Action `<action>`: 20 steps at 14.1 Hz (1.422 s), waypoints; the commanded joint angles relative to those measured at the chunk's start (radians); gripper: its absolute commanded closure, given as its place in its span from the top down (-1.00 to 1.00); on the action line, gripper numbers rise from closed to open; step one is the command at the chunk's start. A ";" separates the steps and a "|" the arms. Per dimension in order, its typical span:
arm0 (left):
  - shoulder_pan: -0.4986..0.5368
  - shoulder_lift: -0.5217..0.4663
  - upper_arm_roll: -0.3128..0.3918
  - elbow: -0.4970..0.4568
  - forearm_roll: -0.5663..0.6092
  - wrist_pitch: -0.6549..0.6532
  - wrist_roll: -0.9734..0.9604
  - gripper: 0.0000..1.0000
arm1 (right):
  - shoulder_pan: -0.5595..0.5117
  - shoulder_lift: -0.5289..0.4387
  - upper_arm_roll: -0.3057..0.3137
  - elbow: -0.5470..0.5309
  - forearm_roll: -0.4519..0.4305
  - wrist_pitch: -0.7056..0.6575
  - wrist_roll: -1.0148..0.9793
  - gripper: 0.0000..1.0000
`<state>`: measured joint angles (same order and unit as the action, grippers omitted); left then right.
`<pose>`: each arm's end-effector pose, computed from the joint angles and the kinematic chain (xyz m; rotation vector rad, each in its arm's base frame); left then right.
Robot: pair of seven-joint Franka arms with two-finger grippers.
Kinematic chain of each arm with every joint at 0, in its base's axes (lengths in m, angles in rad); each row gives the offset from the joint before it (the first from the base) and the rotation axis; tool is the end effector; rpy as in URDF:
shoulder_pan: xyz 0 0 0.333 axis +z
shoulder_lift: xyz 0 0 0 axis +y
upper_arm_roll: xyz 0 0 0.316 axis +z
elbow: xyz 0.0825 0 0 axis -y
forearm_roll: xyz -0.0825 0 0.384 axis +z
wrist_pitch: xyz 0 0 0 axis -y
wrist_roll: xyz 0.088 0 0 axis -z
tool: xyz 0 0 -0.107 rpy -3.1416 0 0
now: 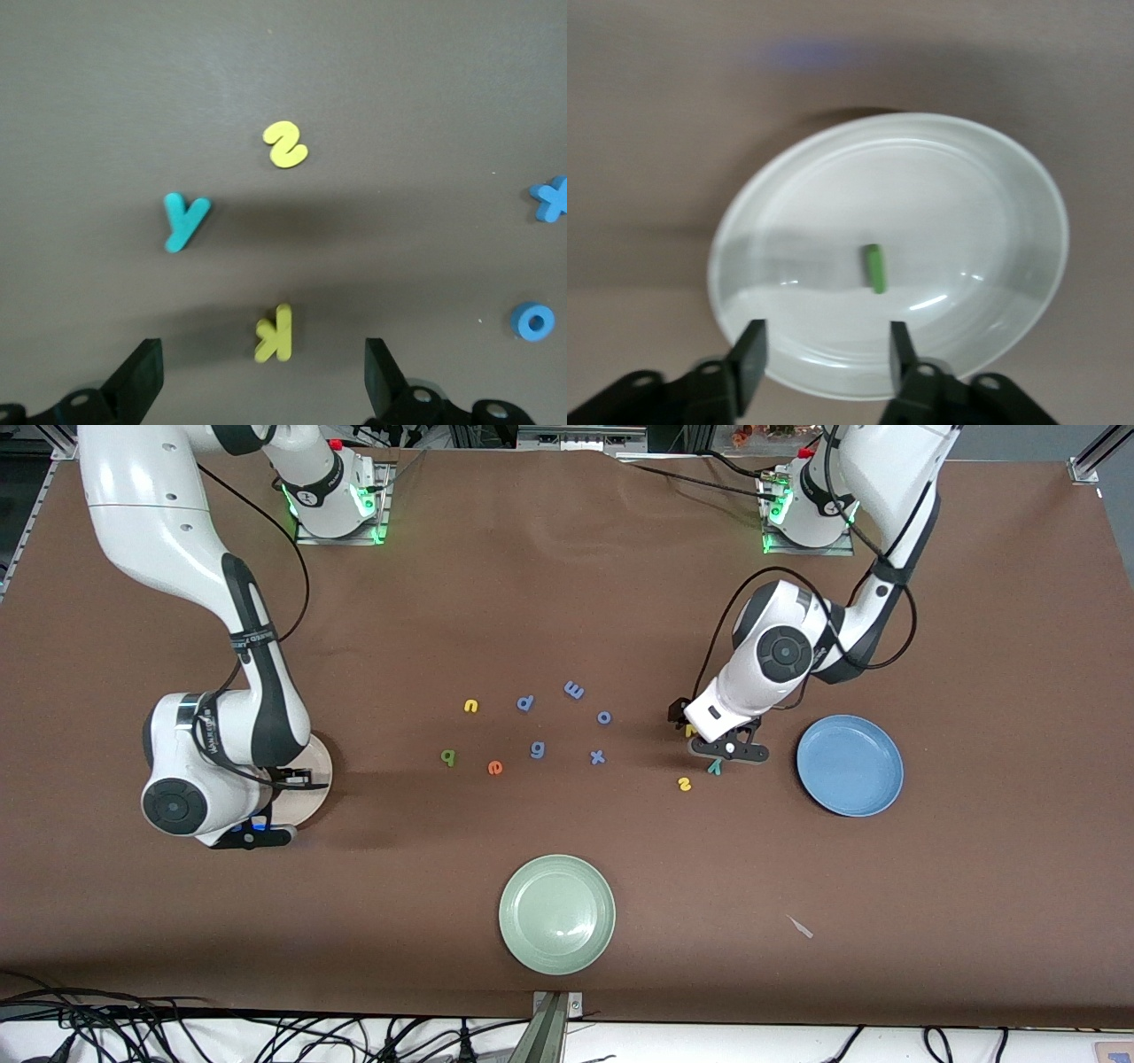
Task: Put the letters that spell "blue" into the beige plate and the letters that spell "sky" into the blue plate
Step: 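Release the l with the right gripper while the left gripper grasps the k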
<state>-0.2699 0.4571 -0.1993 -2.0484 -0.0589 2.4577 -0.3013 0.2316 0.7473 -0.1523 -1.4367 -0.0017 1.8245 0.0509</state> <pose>0.5285 -0.2663 0.2143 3.0351 -0.1568 -0.1284 0.6786 0.0704 0.2286 2.9635 0.0753 -0.5147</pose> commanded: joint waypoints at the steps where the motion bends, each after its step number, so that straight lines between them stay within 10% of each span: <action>1: -0.026 0.017 0.014 0.014 -0.006 0.004 0.008 1.00 | 0.041 -0.028 0.007 0.002 0.081 -0.011 0.079 1.00; 8: -0.040 0.026 0.015 -0.036 -0.006 0.006 -0.004 0.77 | 0.192 -0.045 0.068 -0.030 0.131 0.117 0.481 1.00; 14: -0.038 0.087 0.020 -0.023 -0.007 0.082 -0.002 0.58 | 0.193 -0.146 0.151 -0.324 0.124 0.444 0.592 1.00; 20: -0.034 0.081 0.024 -0.022 0.045 0.084 0.011 -0.70 | 0.209 -0.129 0.166 -0.373 0.121 0.506 0.587 1.00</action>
<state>-0.3012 0.5299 -0.1864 -2.0703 -0.0436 2.5311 -0.2982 0.4402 0.6455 0.0066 -1.7648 0.1147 2.3046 0.6304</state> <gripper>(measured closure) 0.656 0.000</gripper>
